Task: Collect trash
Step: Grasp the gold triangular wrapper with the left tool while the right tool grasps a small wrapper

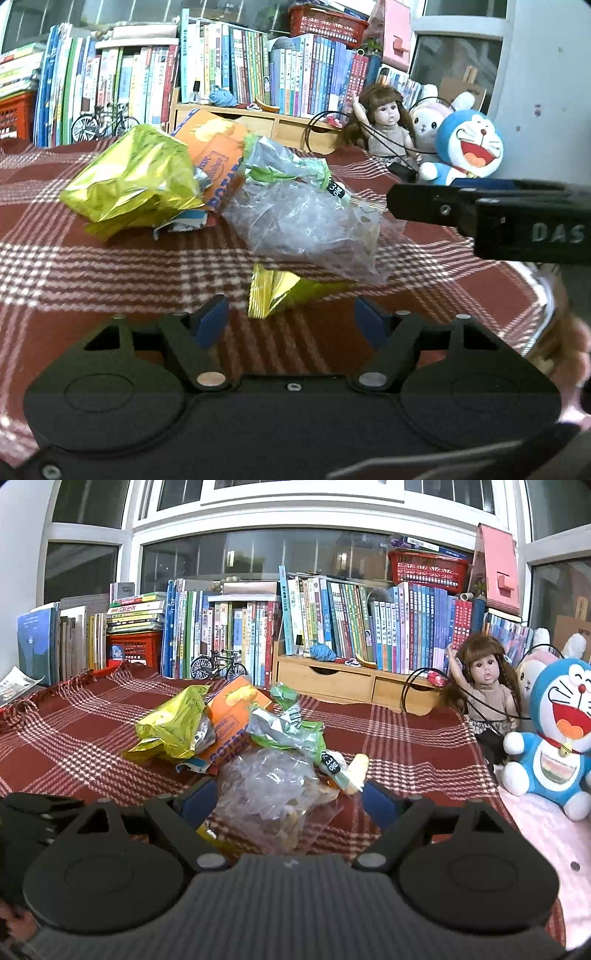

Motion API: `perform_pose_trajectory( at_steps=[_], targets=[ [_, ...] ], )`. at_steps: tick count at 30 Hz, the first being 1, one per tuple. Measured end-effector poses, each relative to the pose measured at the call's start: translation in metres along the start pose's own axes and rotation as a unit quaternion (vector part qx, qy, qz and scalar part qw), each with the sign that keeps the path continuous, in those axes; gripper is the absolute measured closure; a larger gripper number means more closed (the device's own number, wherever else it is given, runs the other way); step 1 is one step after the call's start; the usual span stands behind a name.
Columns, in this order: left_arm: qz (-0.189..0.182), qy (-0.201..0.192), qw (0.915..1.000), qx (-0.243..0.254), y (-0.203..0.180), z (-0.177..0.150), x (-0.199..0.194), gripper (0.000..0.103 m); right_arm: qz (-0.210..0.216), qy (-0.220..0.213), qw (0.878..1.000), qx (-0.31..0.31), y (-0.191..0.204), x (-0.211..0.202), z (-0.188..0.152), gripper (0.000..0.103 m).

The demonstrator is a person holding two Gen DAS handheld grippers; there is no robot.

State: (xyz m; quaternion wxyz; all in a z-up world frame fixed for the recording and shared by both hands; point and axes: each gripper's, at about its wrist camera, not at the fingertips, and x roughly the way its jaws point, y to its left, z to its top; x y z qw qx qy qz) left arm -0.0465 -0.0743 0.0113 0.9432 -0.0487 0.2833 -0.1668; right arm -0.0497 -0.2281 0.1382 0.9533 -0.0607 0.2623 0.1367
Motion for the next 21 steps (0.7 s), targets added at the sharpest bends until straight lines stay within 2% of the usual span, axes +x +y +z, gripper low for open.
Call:
perform_pose_trajectory(
  at_steps=[2, 3, 4, 5, 6, 10, 11, 13, 14, 15, 17, 20, 21],
  targets=[
    [0.008, 0.0, 0.9999, 0.007, -0.004, 0.0, 0.012, 0.038, -0.003, 0.003, 1.0, 0.001, -0.003, 0.004, -0.001, 0.014],
    [0.009, -0.001, 0.9999, 0.008, -0.005, 0.0, 0.018, 0.039, -0.002, 0.004, 1.0, 0.005, -0.005, 0.005, -0.002, 0.029],
    [0.009, -0.002, 0.9999, 0.008, -0.006, 0.0, 0.021, 0.04, -0.002, 0.004, 1.0, 0.011, -0.007, 0.006, -0.003, 0.039],
    [0.011, -0.001, 0.9999, 0.006, -0.006, 0.001, 0.025, 0.042, -0.007, 0.007, 1.0, 0.017, -0.008, 0.008, -0.005, 0.062],
    [0.011, -0.001, 0.9999, 0.004, -0.005, 0.001, 0.028, 0.045, -0.01, 0.01, 1.0, 0.019, -0.009, 0.009, -0.007, 0.076],
    [0.01, -0.006, 0.9999, -0.001, -0.002, 0.002, 0.034, 0.053, -0.003, 0.015, 1.0, 0.018, -0.009, 0.019, -0.013, 0.076],
    [0.01, -0.007, 0.9999, -0.003, -0.002, 0.002, 0.033, 0.058, 0.0, 0.019, 1.0, 0.02, -0.009, 0.022, -0.014, 0.072],
    [0.013, -0.009, 0.9999, -0.004, 0.0, 0.002, 0.034, 0.068, 0.006, 0.028, 0.999, 0.026, -0.011, 0.032, -0.015, 0.072],
    [0.015, -0.01, 0.9998, -0.004, 0.0, 0.002, 0.033, 0.075, 0.008, 0.032, 0.999, 0.03, -0.012, 0.036, -0.015, 0.053],
    [0.017, -0.012, 0.9998, -0.003, 0.001, 0.002, 0.032, 0.077, 0.013, 0.035, 0.999, 0.035, -0.013, 0.041, -0.016, 0.047],
    [0.024, -0.016, 0.9996, 0.002, 0.001, 0.001, 0.03, 0.08, 0.019, 0.04, 0.998, 0.045, -0.015, 0.05, -0.017, 0.043],
    [0.031, -0.022, 0.9992, 0.009, 0.002, 0.0, 0.024, 0.083, 0.023, 0.045, 0.997, 0.052, -0.015, 0.06, -0.018, 0.043],
    [0.033, -0.024, 0.9992, 0.009, 0.003, 0.001, 0.022, 0.083, 0.025, 0.046, 0.997, 0.056, -0.015, 0.062, -0.019, 0.061]
  ],
)
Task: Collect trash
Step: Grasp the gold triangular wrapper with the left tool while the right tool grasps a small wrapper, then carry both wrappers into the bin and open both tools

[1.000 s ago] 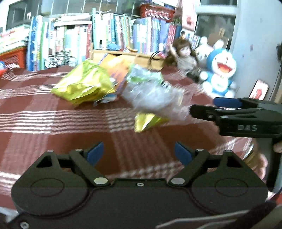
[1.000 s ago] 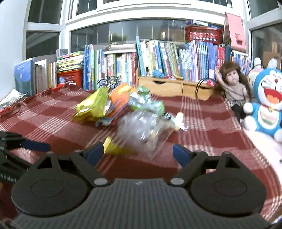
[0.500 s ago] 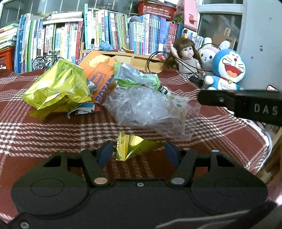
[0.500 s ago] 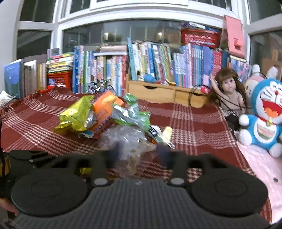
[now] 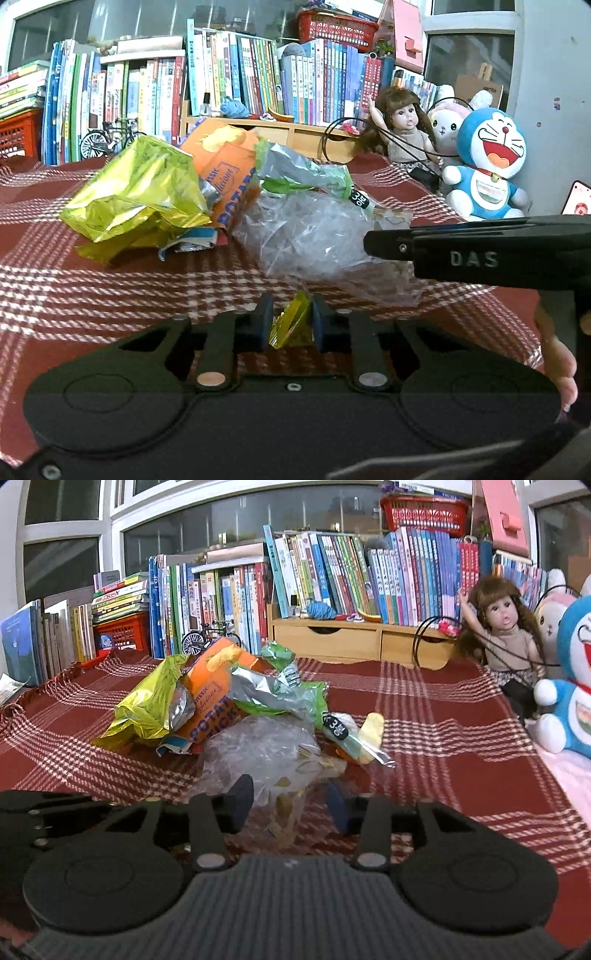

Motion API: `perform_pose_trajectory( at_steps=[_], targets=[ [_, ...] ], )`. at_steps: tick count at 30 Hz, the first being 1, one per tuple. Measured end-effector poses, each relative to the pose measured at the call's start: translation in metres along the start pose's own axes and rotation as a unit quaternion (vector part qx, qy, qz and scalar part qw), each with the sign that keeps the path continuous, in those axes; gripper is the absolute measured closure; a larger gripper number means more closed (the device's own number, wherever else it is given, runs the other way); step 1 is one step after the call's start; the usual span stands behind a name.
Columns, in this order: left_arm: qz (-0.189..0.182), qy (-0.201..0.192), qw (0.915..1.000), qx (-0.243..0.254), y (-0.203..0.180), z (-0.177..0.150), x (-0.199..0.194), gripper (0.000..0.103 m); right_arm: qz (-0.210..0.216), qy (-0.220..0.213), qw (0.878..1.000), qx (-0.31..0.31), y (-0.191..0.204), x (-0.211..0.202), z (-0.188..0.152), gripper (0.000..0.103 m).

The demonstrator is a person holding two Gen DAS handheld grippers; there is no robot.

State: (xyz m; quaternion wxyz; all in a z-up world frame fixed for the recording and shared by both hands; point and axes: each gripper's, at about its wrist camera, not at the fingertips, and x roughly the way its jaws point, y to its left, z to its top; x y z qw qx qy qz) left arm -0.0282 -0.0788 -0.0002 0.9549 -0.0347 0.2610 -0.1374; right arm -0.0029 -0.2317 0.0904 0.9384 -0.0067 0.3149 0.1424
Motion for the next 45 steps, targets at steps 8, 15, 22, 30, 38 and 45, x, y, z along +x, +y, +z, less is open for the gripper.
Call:
perform_pose_trajectory(
  at_steps=[8, 15, 22, 30, 38, 45],
  targets=[
    [0.021, -0.015, 0.9996, -0.009, 0.011, 0.001, -0.024, 0.085, -0.015, -0.037, 0.999, 0.007, 0.004, -0.02, -0.001, 0.081],
    [0.027, -0.023, 0.9993, -0.01, 0.018, -0.004, -0.053, 0.086, 0.019, -0.052, 0.998, 0.0, 0.016, -0.051, -0.006, 0.081],
    [0.019, -0.014, 0.9995, -0.02, 0.023, -0.025, -0.098, 0.086, 0.064, -0.038, 0.997, -0.031, 0.045, -0.084, -0.035, 0.081],
    [0.022, 0.027, 0.9992, -0.017, 0.026, -0.064, -0.144, 0.086, 0.103, 0.017, 0.993, -0.051, 0.071, -0.107, -0.081, 0.081],
    [0.043, 0.107, 0.993, -0.026, 0.035, -0.116, -0.156, 0.086, 0.12, 0.108, 0.986, -0.045, 0.085, -0.096, -0.135, 0.081],
    [0.054, 0.185, 0.9805, -0.039, 0.042, -0.159, -0.134, 0.086, 0.122, 0.181, 0.975, -0.044, 0.096, -0.069, -0.179, 0.08]
  ],
)
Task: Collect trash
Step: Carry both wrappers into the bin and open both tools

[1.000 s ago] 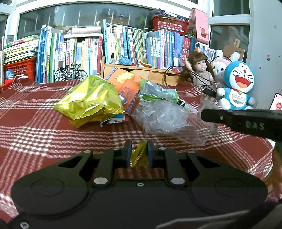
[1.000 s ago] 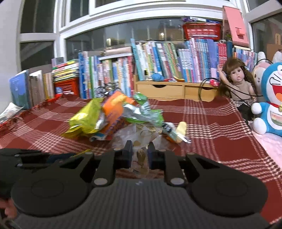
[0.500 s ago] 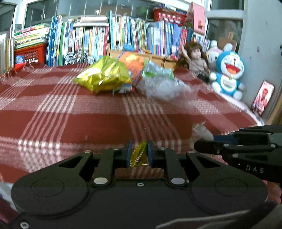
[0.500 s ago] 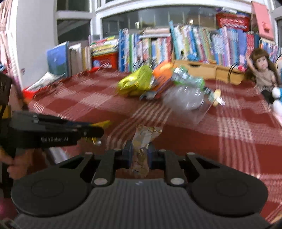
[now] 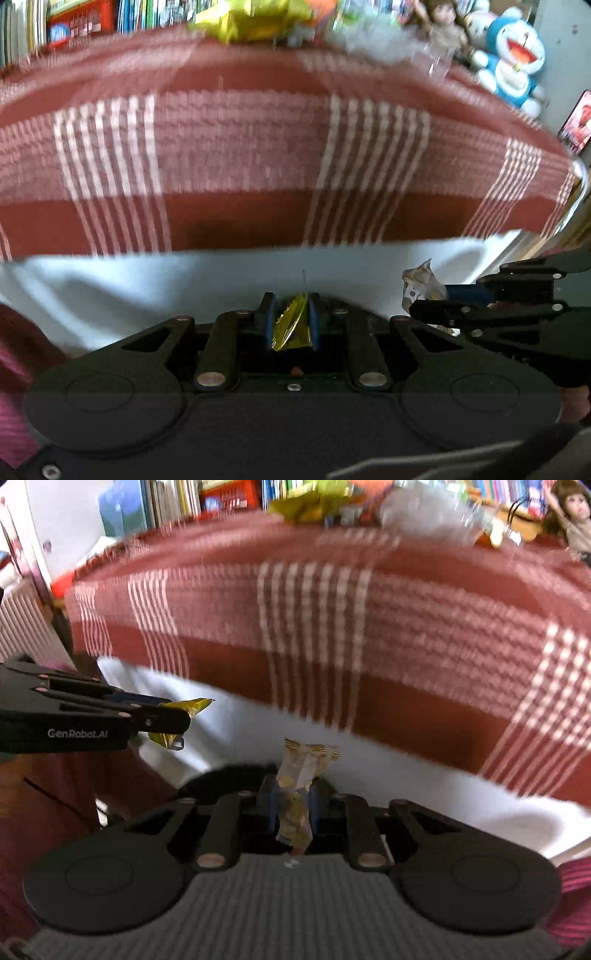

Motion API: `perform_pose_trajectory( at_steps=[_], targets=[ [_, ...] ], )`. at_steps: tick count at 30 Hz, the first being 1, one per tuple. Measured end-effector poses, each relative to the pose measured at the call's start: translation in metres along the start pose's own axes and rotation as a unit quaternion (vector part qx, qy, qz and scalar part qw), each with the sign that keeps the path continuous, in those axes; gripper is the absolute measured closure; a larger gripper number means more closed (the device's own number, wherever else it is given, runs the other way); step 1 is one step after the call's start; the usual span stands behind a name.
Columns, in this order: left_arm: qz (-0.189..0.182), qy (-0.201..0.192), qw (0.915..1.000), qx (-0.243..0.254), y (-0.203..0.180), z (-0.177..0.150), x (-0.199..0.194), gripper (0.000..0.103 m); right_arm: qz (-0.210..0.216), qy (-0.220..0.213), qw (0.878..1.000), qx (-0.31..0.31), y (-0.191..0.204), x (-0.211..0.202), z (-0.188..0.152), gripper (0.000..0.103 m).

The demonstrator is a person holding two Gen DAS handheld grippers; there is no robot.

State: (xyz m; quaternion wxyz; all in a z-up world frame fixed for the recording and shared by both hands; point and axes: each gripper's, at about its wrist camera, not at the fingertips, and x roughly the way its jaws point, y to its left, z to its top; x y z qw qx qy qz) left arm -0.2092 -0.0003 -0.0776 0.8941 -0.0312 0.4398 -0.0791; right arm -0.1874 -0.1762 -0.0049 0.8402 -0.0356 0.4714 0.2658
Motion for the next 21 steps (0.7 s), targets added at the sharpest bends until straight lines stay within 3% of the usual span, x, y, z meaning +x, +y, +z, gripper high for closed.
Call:
perform_pose_trajectory(
  at_steps=[8, 21],
  targets=[
    [-0.004, 0.096, 0.9952, -0.015, -0.001, -0.021, 0.057, 0.086, 0.008, 0.059, 0.998, 0.006, 0.002, 0.041, -0.02, 0.08],
    [0.01, 0.126, 0.992, -0.005, -0.005, -0.031, 0.076, 0.083, 0.014, 0.088, 0.996, 0.009, 0.006, 0.061, -0.03, 0.076]
  ],
)
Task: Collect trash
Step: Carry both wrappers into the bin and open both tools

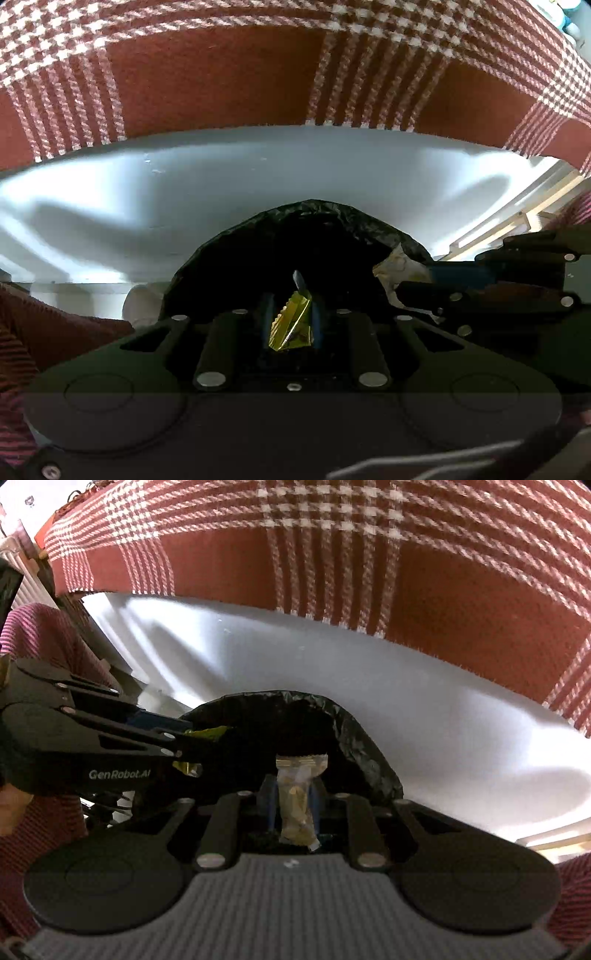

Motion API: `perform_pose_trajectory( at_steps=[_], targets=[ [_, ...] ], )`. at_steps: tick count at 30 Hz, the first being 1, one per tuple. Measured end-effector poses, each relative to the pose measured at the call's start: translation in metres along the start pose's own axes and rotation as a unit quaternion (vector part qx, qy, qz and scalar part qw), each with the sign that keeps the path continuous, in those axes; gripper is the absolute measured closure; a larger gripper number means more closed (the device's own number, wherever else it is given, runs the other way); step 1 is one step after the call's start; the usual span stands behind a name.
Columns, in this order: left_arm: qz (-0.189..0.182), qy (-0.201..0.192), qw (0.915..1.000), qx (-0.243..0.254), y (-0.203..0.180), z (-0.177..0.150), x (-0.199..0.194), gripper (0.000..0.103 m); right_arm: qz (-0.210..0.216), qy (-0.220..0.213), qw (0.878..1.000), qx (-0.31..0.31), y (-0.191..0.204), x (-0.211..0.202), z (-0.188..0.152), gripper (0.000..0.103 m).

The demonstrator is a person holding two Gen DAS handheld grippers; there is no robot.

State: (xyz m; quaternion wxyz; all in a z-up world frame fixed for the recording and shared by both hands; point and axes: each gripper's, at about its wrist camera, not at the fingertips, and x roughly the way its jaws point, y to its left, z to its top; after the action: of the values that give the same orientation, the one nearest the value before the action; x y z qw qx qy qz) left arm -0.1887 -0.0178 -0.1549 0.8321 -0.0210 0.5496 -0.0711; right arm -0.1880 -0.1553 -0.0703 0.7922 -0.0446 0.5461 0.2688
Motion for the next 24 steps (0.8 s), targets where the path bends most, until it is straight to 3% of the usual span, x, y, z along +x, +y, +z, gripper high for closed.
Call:
perform_pose_trajectory(
  at_steps=[2, 4, 6, 8, 17, 21, 24],
  targets=[
    [0.001, 0.002, 1.0, 0.0, 0.001, 0.001, 0.0, 0.081, 0.0, 0.0, 1.0, -0.001, 0.0, 0.001, 0.002, 0.073],
    [0.001, 0.004, 1.0, -0.003, 0.001, 0.003, 0.002, 0.073, 0.001, 0.0, 1.0, -0.001, -0.001, 0.001, 0.002, 0.059],
    [0.001, 0.004, 1.0, -0.008, 0.003, 0.002, 0.0, 0.058, 0.002, -0.001, 1.0, -0.002, -0.001, 0.0, 0.003, 0.054],
    [0.004, 0.003, 1.0, -0.008, 0.002, 0.001, -0.002, 0.055, 0.001, -0.001, 1.0, -0.003, -0.001, -0.001, 0.002, 0.046],
    [0.026, -0.005, 0.9996, -0.009, 0.004, 0.007, -0.017, 0.026, -0.001, -0.012, 1.0, 0.009, -0.005, -0.01, 0.004, 0.039],
    [0.016, -0.036, 0.9991, 0.013, 0.003, 0.019, -0.043, 0.019, -0.013, -0.055, 0.998, -0.014, -0.004, -0.033, 0.011, 0.031],
    [0.015, -0.073, 0.9951, 0.064, -0.001, 0.035, -0.072, 0.015, -0.02, -0.098, 0.994, -0.037, -0.007, -0.06, 0.022, 0.023]
  ],
)
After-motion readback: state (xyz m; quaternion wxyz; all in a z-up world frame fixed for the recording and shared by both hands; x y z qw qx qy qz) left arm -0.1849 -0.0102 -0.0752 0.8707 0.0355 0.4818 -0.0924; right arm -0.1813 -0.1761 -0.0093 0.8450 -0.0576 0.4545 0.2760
